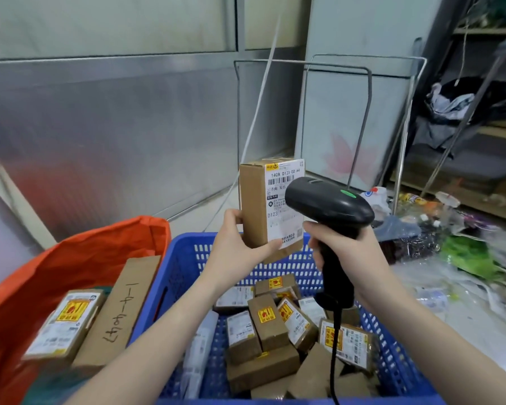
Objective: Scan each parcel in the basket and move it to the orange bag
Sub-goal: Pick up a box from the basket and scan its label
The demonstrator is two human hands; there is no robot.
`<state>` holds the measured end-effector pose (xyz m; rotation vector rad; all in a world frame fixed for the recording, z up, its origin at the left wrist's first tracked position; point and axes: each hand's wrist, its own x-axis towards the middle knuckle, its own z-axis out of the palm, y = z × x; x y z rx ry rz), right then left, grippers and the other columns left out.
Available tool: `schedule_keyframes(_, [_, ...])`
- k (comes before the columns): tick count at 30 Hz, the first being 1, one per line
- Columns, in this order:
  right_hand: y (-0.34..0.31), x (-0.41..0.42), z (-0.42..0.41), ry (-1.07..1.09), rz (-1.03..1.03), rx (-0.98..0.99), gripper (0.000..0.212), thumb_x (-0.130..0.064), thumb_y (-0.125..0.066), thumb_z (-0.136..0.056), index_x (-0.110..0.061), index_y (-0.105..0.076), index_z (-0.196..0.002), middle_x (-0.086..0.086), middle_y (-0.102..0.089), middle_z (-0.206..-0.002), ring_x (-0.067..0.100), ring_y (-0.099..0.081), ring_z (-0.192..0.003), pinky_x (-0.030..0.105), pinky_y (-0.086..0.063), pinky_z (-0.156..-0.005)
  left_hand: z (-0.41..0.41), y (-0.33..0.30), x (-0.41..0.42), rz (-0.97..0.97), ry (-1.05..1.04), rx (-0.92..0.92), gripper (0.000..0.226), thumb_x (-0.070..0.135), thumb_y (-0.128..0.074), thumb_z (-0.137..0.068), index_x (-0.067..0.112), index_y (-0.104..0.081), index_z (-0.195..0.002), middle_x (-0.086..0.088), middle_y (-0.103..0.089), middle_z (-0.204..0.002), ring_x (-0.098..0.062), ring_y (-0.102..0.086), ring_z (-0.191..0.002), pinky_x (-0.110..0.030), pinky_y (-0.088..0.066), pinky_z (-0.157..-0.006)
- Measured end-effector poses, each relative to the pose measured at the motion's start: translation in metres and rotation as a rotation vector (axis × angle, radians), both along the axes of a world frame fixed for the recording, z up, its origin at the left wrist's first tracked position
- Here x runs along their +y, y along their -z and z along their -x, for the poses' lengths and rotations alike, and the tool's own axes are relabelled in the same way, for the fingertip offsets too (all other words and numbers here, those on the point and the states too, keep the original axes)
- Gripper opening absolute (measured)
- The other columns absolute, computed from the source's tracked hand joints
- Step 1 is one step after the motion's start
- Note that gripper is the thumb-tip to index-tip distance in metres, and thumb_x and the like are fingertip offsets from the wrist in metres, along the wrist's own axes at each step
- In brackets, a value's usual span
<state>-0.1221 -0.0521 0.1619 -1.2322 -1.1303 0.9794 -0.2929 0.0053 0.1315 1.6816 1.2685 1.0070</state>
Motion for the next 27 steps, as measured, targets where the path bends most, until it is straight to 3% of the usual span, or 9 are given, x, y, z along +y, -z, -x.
schedule_keyframes(12, [-0.007,-0.008,0.002,0.024,0.034,-0.013,0.017,-0.013,-0.063,-0.089,-0.002,-0.059,-0.076,0.007,-0.054,-0.052,0.015,-0.051,-0.045,0.027,-0.046,-0.055,0.000,-0.005,-0.011,-0.022,-0.025,0.059,0.061,0.037,-0.076,-0.078,0.031,-0.031,-0.118,0.008,-0.052,-0.133,-0.002,-0.054,-0.095,-0.014,-0.050,-0.066])
schedule_keyframes(27, [-0.011,-0.007,0.001,-0.011,0.083,-0.049,0.021,-0.008,-0.057,-0.093,-0.003,-0.054,-0.072,-0.002,-0.054,-0.044,0.008,-0.053,-0.040,0.025,-0.045,-0.054,0.000,0.000,-0.009,-0.014,-0.037,0.070,0.062,0.036,-0.076,-0.078,0.029,-0.031,-0.120,0.006,-0.051,-0.135,-0.004,-0.052,-0.100,-0.014,-0.049,-0.069])
